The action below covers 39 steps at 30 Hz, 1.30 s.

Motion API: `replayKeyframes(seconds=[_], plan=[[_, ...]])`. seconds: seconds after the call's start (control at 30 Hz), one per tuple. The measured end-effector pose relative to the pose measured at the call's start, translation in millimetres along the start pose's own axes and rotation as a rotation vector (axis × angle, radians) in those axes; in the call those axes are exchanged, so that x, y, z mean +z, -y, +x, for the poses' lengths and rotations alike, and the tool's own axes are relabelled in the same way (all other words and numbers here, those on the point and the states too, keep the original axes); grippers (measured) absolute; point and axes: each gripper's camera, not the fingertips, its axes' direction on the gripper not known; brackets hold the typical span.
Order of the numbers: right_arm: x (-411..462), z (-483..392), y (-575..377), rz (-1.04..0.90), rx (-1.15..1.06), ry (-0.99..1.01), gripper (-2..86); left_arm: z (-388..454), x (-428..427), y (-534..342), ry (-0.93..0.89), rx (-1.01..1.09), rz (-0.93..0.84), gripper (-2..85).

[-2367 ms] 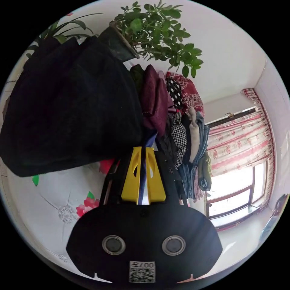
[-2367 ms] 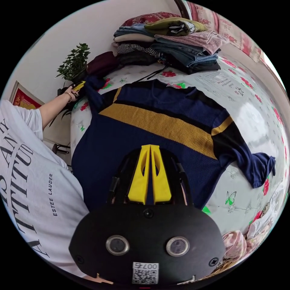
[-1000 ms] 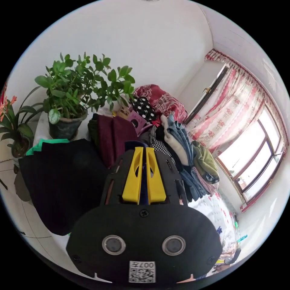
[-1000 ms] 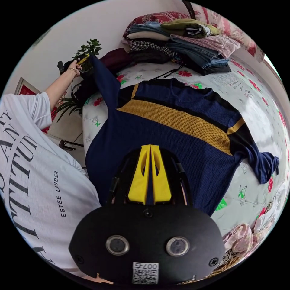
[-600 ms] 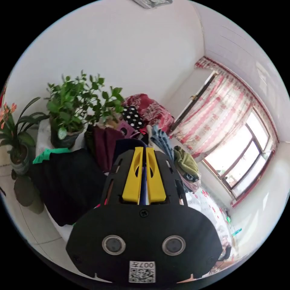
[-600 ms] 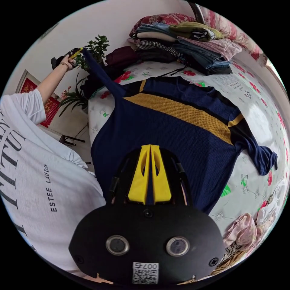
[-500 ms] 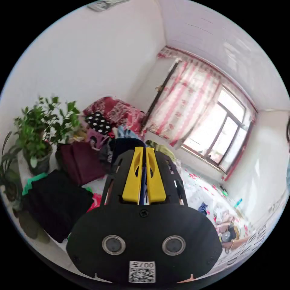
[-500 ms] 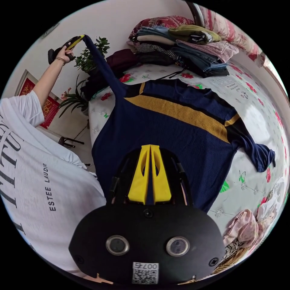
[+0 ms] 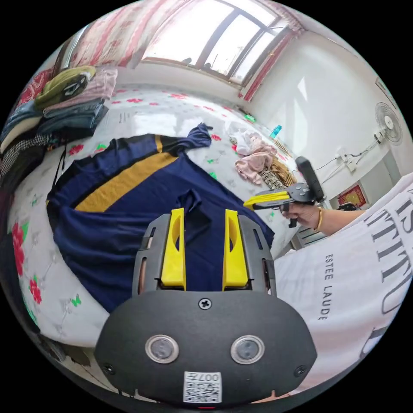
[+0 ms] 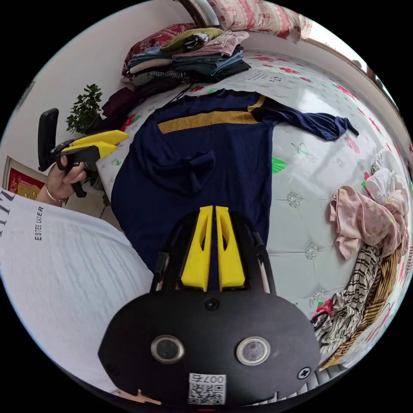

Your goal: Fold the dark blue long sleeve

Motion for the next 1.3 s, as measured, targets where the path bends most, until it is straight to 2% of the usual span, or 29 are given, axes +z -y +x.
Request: replayKeyframes(seconds=[0.07, 0.17, 0.37, 0.57, 0.63, 0.7, 0.77, 0.9, 1.0, 1.13, 1.3], plan=[[2, 3, -8, 0.009, -0.009, -0.038, 2.0, -19, 3, -21, 0.116, -0.066, -0.072, 12.3], [9, -2, -1, 0.02, -0.073, -0.055, 3.9, -56, -9, -33, 0.213, -0.172, -0.089, 12.2], [42, -40, 51, 0.05, -0.217, -0.012, 6.7, -123, -17, -27, 0.285, -0.402, -0.03, 10.9], [117, -80, 77, -0.146, -0.317, 0.016, 5.2, -168, 1, -4, 0.32, -0.514, -0.022, 10.1], [137, -80, 63, -0.211, -0.297, -0.015, 2.5, -178, 8, 4, 0.334, -0.525, -0.037, 10.1], [134, -75, 51, -0.182, -0.273, -0.074, 1.2, -188, 17, 10, 0.324, -0.517, -0.061, 10.2], [121, -67, 43, -0.164, -0.251, -0.102, 0.5, -199, 39, 16, 0.345, -0.508, -0.175, 10.5], [44, -42, 25, 0.091, -0.152, -0.11, -0.1, -195, 47, 20, 0.423, -0.449, -0.206, 10.0], [1, -20, 0, 0.277, -0.035, -0.085, -0.2, -186, 39, 18, 0.413, -0.41, -0.138, 10.0], [21, 7, -30, 0.213, 0.121, -0.028, -0.3, -169, 31, 20, 0.445, -0.328, -0.107, 10.7], [54, 15, -49, 0.165, 0.196, 0.083, -0.3, -174, 47, 38, 0.43, -0.26, -0.157, 12.0]])
